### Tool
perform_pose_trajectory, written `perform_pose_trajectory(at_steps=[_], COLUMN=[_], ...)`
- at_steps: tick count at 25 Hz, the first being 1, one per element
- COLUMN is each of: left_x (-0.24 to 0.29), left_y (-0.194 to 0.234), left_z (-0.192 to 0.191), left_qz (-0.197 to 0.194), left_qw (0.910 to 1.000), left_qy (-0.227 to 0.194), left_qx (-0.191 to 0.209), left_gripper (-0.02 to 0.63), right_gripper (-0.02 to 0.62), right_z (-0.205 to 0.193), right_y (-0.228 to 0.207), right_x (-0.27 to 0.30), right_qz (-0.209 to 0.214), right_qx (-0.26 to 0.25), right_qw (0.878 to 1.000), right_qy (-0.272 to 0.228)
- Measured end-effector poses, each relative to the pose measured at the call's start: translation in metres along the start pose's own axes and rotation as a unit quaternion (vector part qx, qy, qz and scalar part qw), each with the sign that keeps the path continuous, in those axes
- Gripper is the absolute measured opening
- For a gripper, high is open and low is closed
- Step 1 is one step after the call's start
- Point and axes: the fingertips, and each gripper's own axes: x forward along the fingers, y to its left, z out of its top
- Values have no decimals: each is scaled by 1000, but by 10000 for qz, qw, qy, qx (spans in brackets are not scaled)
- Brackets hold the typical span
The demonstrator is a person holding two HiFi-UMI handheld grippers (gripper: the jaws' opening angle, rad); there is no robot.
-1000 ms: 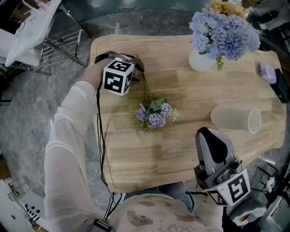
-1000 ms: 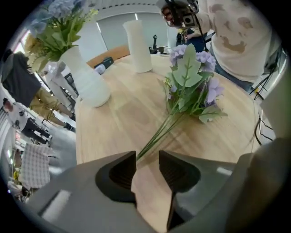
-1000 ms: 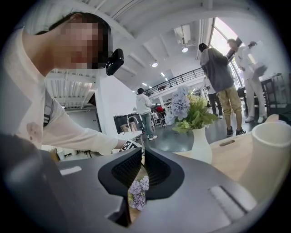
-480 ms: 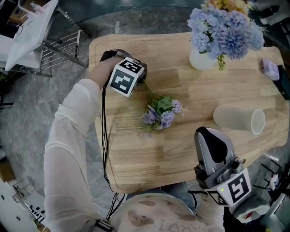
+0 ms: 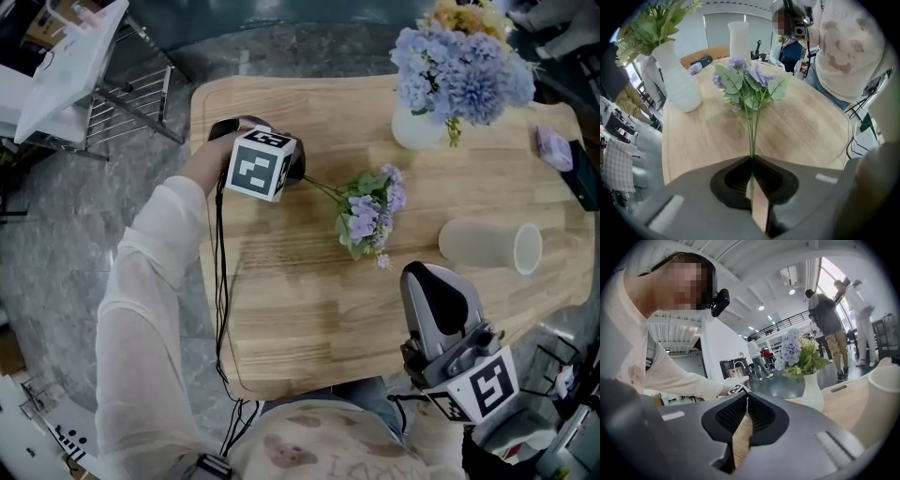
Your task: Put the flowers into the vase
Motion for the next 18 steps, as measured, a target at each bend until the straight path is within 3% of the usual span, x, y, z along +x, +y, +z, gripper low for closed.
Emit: perform_pose_trajectory(at_steps=[11,18], left_x=[-53,-104], left_y=[-35,-69], left_z=[36,93], left_qz=[430,981], left_qw=[9957,9782], left_qy=[-652,-1611], left_qx=[-492,-872], left_gripper=[17,15], right_gripper=[35,35], right_z=[23,50], right_y=[27,44], right_x=[-17,-58], right_qz=[26,-150], right_qx=[-246,-528], right_qw=[9994,9971], right_qy=[-237,-536])
